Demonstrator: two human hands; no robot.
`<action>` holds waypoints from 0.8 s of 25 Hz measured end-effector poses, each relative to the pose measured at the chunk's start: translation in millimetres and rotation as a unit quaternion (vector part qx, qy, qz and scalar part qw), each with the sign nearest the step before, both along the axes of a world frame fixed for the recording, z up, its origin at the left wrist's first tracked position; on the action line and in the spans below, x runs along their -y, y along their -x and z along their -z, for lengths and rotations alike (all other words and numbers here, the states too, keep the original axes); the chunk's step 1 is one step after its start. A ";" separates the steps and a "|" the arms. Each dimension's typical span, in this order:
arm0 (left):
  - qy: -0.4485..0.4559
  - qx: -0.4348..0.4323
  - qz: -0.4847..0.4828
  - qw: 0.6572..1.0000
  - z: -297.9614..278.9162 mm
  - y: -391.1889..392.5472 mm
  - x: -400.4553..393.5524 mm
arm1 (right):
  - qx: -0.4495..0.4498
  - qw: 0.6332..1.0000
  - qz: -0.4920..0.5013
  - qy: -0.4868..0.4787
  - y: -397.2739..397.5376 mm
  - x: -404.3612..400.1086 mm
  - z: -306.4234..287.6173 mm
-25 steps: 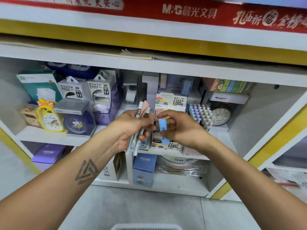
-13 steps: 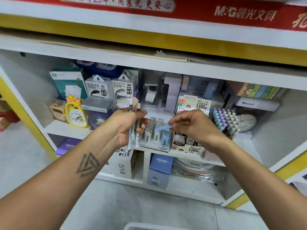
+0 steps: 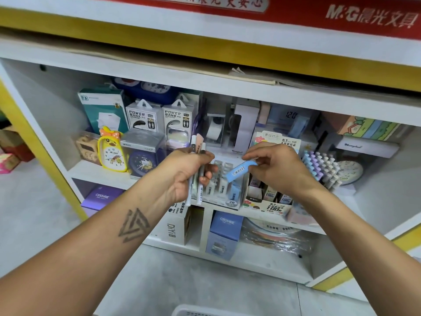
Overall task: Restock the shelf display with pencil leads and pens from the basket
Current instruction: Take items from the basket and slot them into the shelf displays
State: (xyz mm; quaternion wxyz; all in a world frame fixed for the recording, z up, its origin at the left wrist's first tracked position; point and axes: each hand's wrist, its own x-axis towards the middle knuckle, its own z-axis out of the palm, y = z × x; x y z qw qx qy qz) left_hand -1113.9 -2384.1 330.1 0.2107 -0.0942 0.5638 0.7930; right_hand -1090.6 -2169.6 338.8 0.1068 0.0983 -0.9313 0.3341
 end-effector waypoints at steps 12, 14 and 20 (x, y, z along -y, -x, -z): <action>0.032 -0.002 0.018 0.999 -1.1 -8.8 -5.4 | -0.041 0.963 -0.022 -0.266 4.1 15.9 9.6; 0.037 -0.002 0.018 0.999 -0.7 -8.9 -5.1 | -0.030 0.966 -0.029 -0.254 2.5 19.2 13.7; 0.035 0.001 0.028 0.999 -0.2 -9.5 -3.8 | -0.016 0.972 -0.042 -0.231 5.7 17.7 26.4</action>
